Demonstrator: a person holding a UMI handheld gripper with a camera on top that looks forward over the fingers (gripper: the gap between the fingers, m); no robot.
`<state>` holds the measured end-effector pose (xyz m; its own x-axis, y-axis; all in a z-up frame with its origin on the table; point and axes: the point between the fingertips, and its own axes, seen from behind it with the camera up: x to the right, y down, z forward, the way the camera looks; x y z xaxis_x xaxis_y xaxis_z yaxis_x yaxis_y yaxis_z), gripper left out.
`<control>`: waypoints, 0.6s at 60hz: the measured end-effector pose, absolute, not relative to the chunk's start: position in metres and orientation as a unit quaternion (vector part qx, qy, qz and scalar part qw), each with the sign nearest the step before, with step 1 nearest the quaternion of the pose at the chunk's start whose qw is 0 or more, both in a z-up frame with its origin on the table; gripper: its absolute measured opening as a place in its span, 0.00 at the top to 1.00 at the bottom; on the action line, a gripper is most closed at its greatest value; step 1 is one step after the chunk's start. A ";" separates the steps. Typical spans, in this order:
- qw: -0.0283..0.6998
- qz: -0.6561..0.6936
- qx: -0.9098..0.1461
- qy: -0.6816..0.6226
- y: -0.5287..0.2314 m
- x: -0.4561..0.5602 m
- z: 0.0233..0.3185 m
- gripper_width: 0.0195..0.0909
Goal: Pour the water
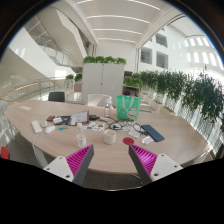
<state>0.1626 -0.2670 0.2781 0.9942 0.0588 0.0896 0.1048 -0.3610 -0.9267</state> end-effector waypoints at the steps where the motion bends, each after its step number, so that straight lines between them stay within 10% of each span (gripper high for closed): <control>1: 0.562 -0.026 -0.825 -0.048 -0.268 0.166 0.278 0.12; 36: 0.579 0.030 -0.813 -0.043 -0.205 0.093 0.175 0.11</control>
<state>0.0928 -0.2051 0.1754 0.9945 0.1043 0.0017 0.0356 -0.3247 -0.9451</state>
